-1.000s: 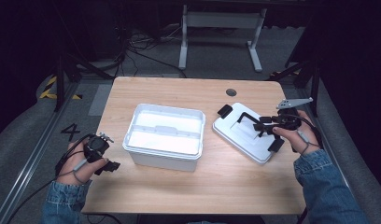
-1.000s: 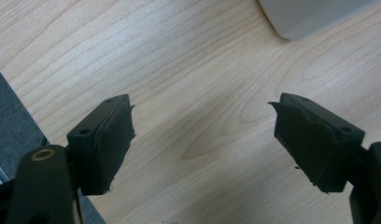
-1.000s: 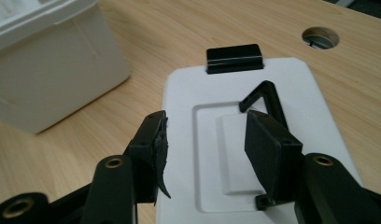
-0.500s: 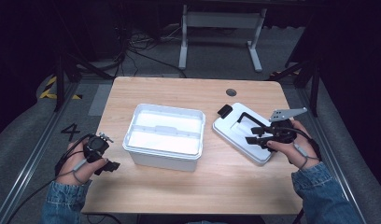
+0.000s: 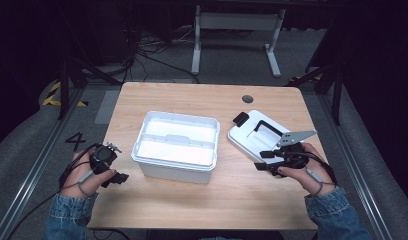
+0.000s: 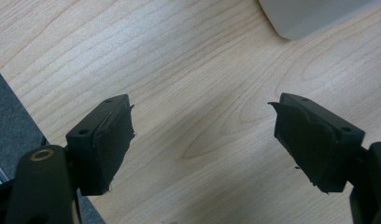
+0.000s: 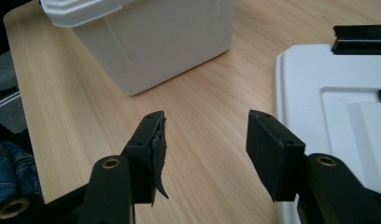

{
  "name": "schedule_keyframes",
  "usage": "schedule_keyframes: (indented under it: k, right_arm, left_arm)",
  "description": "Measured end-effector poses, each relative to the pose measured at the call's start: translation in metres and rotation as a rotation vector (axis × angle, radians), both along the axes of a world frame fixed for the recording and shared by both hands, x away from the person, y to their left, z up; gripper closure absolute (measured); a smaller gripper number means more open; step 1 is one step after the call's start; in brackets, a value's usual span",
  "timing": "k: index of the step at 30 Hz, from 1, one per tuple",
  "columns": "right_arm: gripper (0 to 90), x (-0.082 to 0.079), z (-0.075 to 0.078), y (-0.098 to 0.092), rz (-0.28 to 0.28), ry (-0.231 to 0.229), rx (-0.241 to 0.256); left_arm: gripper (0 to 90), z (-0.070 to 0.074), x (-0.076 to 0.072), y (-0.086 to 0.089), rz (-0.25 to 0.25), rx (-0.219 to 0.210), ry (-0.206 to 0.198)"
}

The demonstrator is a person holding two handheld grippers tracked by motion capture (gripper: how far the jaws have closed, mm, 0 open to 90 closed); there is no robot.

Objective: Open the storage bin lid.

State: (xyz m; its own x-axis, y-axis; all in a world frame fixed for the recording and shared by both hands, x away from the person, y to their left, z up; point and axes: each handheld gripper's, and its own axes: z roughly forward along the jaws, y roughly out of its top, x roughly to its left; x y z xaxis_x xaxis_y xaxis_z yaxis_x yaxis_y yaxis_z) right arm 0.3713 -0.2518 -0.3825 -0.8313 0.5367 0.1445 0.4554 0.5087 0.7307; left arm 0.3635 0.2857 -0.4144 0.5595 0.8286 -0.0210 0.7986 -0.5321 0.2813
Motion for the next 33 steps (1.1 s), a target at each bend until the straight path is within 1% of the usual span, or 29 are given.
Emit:
schedule_keyframes:
  k: [2, 4, 6, 10, 11, 15, 19, 20, 22, 24, 25, 28, 30, 32, 33]
  right_arm:
    - [48.5, -0.001, -0.004, 0.003, 0.013, 0.01, -0.007]
    - [48.4, -0.003, -0.008, 0.005, 0.015, 0.014, -0.005]
    - [48.4, -0.003, -0.01, 0.006, 0.016, 0.016, -0.003]
    - [47.9, -0.005, -0.016, 0.009, 0.023, 0.024, -0.01]
    - [47.3, -0.006, -0.018, 0.011, 0.023, 0.027, -0.019]
    - [46.5, -0.007, -0.022, 0.013, 0.023, 0.033, -0.025]
    - [46.1, -0.008, -0.027, 0.016, 0.025, 0.028, -0.032]
    - [45.9, -0.009, -0.028, 0.017, 0.025, 0.024, -0.031]
    - [45.8, -0.011, -0.031, 0.017, 0.027, 0.025, -0.027]
    - [45.8, -0.012, -0.035, 0.017, 0.022, 0.018, -0.027]
    - [45.7, -0.013, -0.036, 0.017, 0.021, 0.016, -0.026]
    - [45.6, -0.013, -0.039, 0.017, 0.016, 0.007, -0.028]
    - [45.4, -0.013, -0.042, 0.018, 0.013, 0.001, -0.022]
    - [45.2, -0.013, -0.045, 0.019, 0.012, 0.001, -0.025]
    - [45.2, -0.013, -0.047, 0.019, 0.011, -0.002, -0.03]
  left_arm:
    - [20.5, -0.001, -0.001, -0.001, 0.014, -0.007, 0.008]
    - [20.4, 0.0, -0.001, -0.001, 0.007, -0.004, 0.008]
    - [20.4, 0.0, -0.001, -0.001, 0.008, -0.004, 0.008]
    - [20.3, -0.001, 0.0, -0.001, 0.003, -0.004, 0.004]
    - [20.4, -0.001, 0.0, -0.001, 0.005, -0.005, 0.004]
    - [20.4, -0.001, 0.001, -0.001, -0.005, -0.001, -0.004]
    - [20.3, -0.001, 0.002, -0.001, -0.009, 0.005, -0.002]
    - [20.3, -0.002, 0.002, -0.001, -0.001, -0.008, 0.006]
    - [20.3, -0.002, 0.003, -0.001, -0.01, -0.003, -0.001]
    - [20.2, -0.002, 0.003, -0.002, -0.002, -0.009, 0.008]
    - [20.2, -0.002, 0.004, -0.002, -0.013, -0.003, 0.003]
    - [20.1, -0.002, 0.003, -0.002, -0.007, -0.008, 0.003]
    - [20.0, -0.002, 0.004, -0.001, -0.019, 0.005, -0.005]
    - [20.0, -0.002, 0.004, -0.002, -0.011, -0.003, -0.001]
    - [20.0, -0.002, 0.004, -0.001, -0.017, 0.005, -0.004]
